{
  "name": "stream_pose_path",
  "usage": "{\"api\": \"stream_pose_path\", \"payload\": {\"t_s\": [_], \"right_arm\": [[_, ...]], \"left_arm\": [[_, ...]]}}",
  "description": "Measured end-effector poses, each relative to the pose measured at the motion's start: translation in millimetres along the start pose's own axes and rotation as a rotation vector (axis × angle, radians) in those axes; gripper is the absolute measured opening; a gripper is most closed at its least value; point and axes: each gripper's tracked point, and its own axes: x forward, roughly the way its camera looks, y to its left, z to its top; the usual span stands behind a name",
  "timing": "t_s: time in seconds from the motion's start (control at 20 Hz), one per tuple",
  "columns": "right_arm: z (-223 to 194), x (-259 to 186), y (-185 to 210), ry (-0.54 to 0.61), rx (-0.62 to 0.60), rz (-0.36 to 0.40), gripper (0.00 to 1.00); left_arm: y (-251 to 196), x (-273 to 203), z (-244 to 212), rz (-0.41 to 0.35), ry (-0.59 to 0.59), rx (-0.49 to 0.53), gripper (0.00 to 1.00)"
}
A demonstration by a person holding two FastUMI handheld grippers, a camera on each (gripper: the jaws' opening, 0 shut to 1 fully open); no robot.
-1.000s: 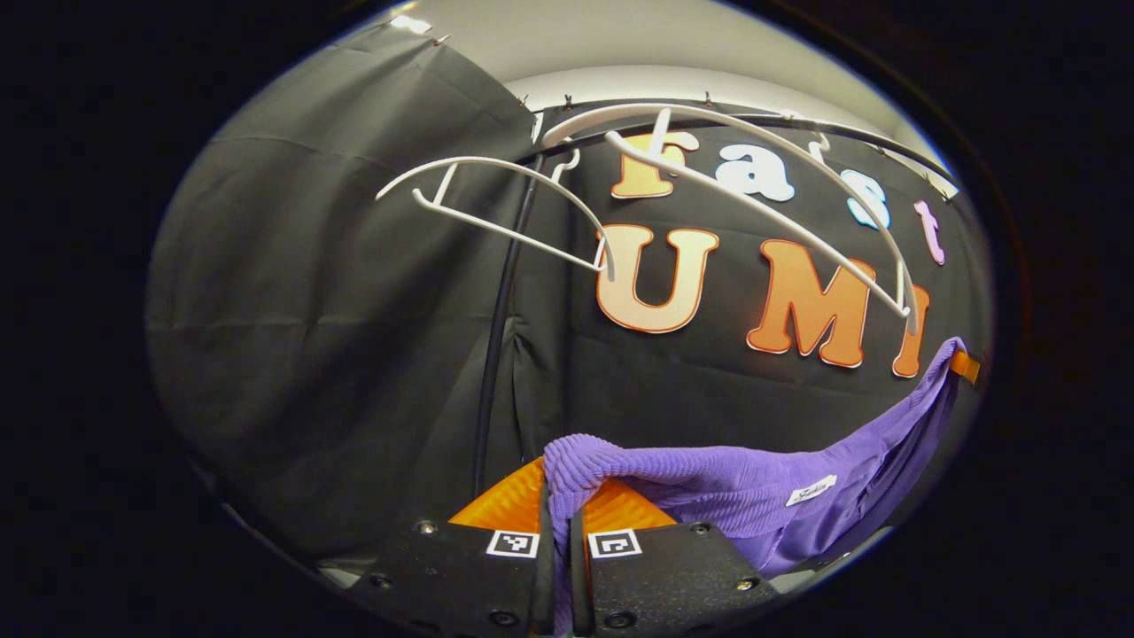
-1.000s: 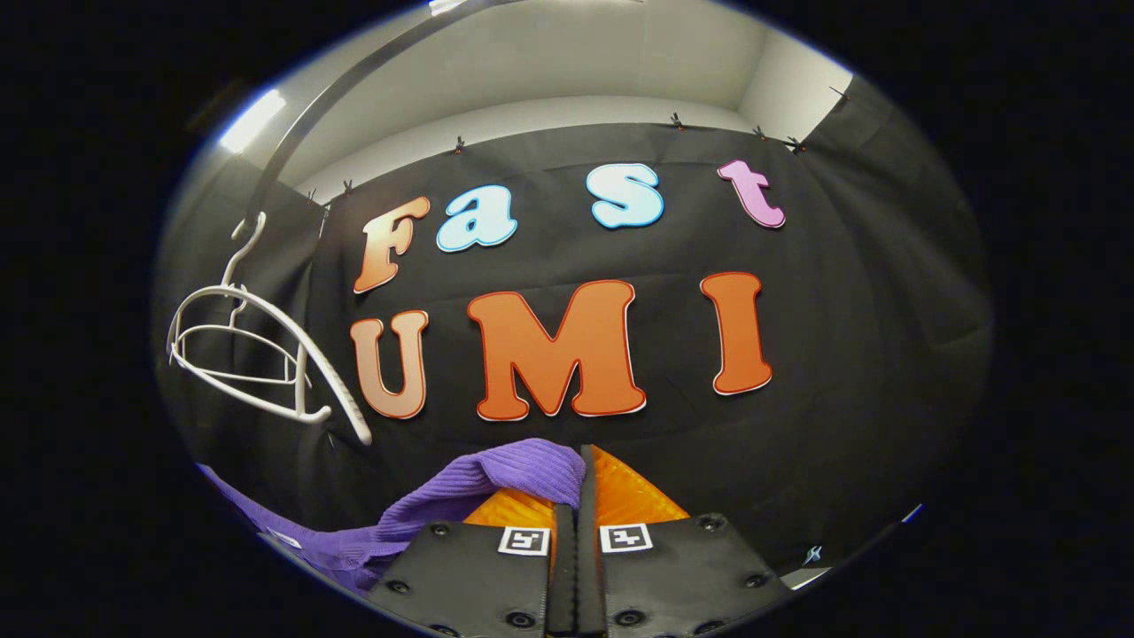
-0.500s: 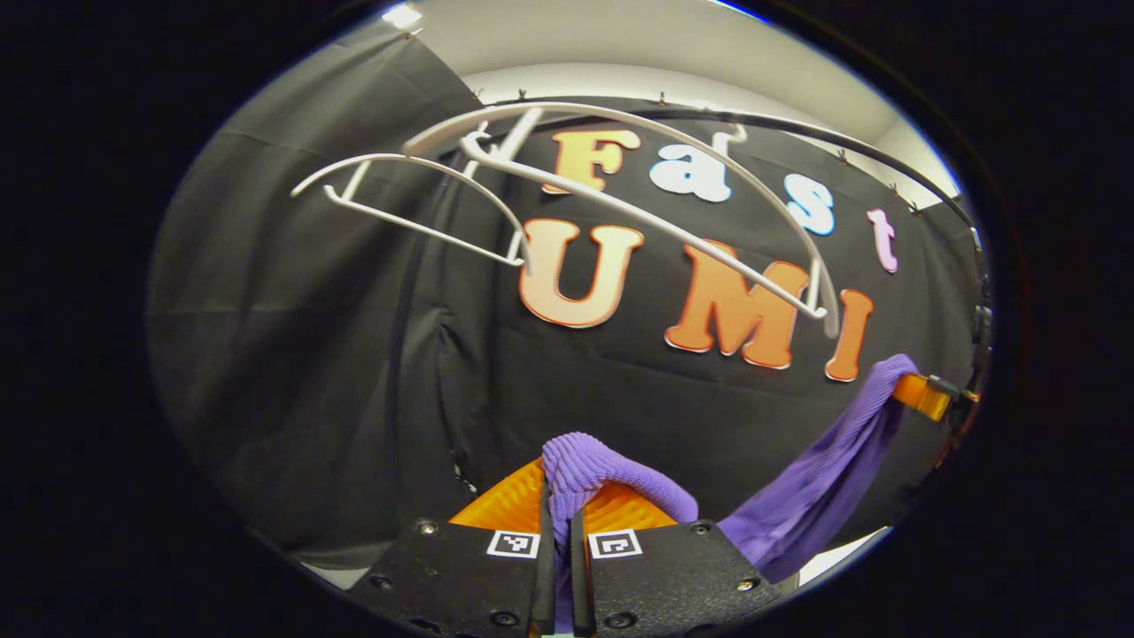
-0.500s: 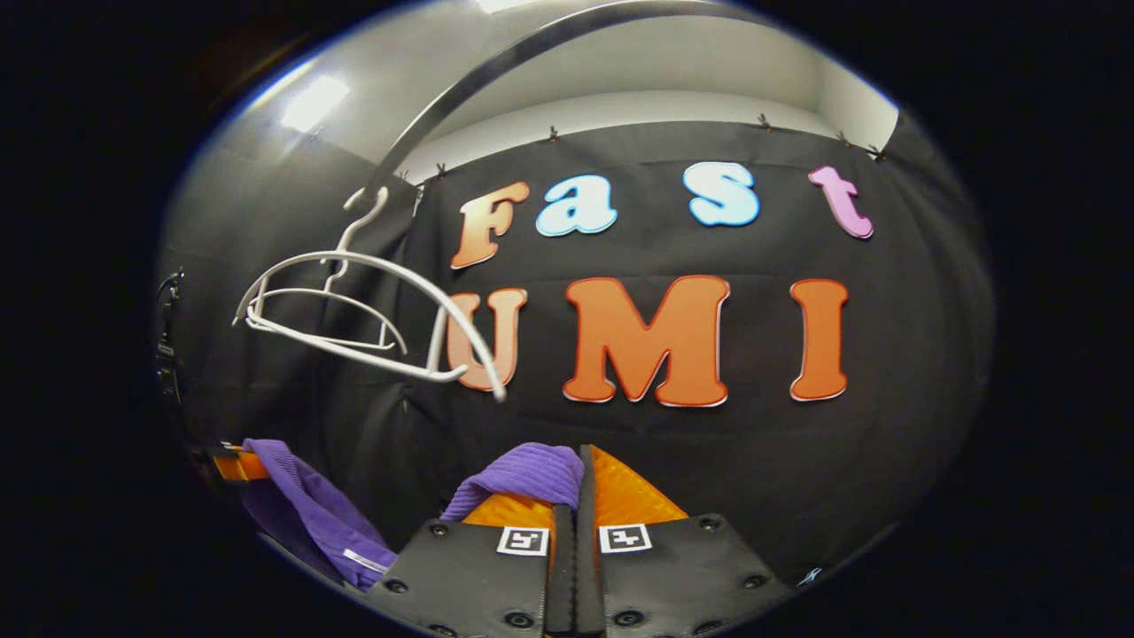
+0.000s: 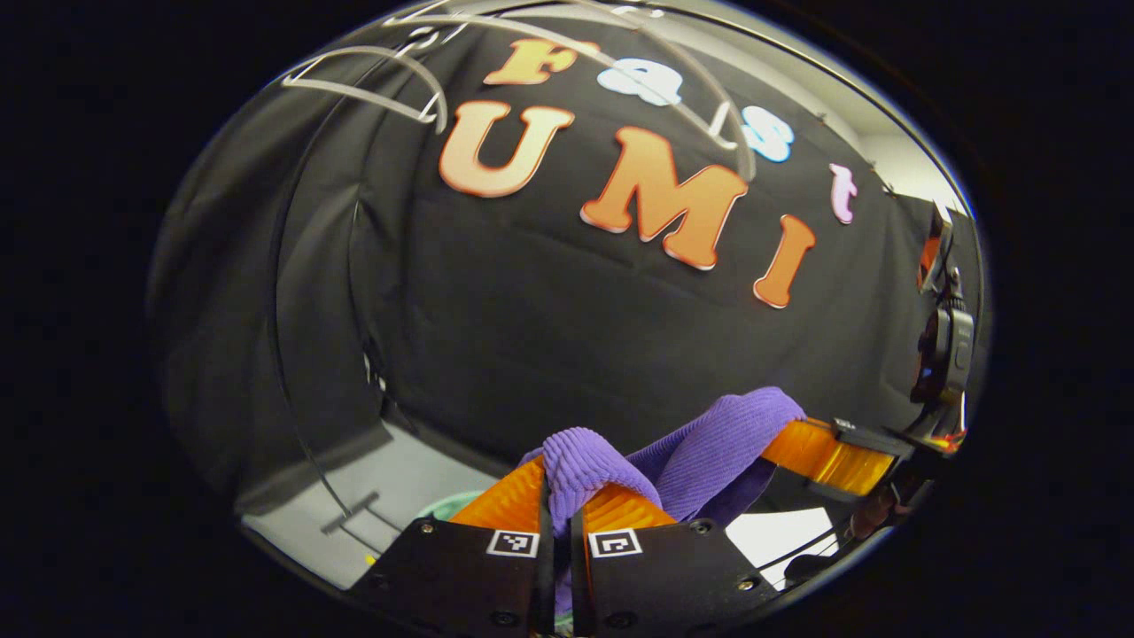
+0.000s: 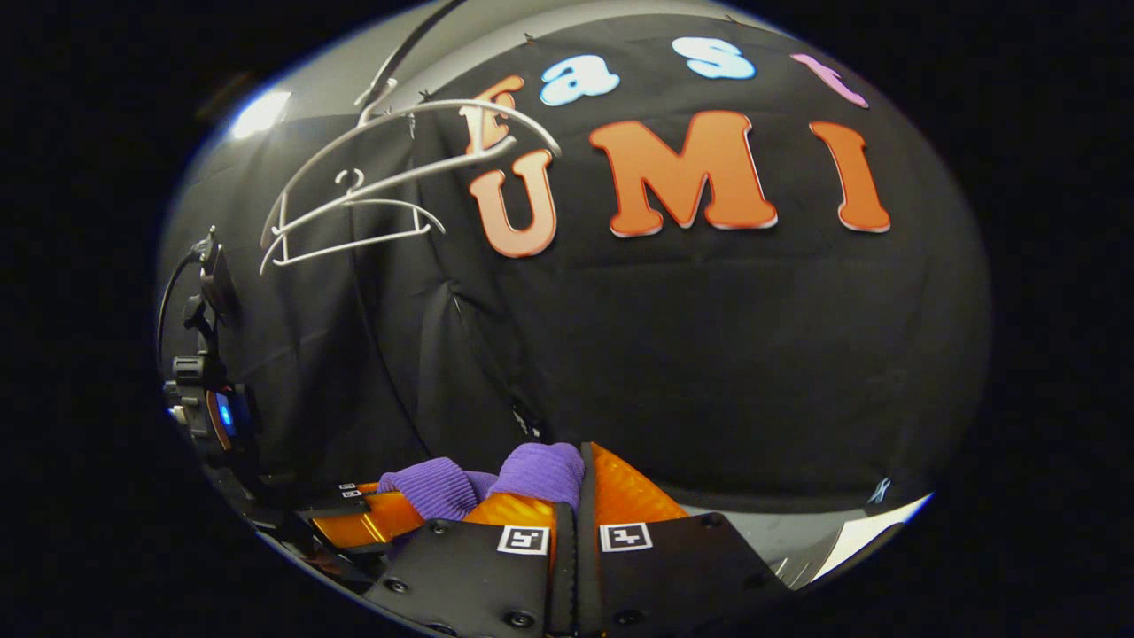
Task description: Grasp the clothes on the hanger with both hands and then place them into the laundry hamper below.
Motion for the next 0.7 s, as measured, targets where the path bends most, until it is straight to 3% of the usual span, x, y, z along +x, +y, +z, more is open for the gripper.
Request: {"api": "stream_pose_path", "payload": {"t_s": [0.05, 0.25, 0.7], "right_arm": [[-17.0, 2.9, -7.8, 0.057, 0.032, -0.024, 0.07], [-84.6, 18.2, -23.7, 0.251, 0.080, -0.081, 0.08], [-159.3, 40.1, -25.3, 0.499, 0.153, -0.075, 0.08]], "left_arm": [[6.2, 3.2, -16.6, 0.017, 0.048, -0.025, 0.12], [31.6, 3.2, -62.6, 0.090, 0.164, 0.000, 0.08], [36.1, 14.1, -105.2, 0.128, 0.340, -0.044, 0.08]]}}
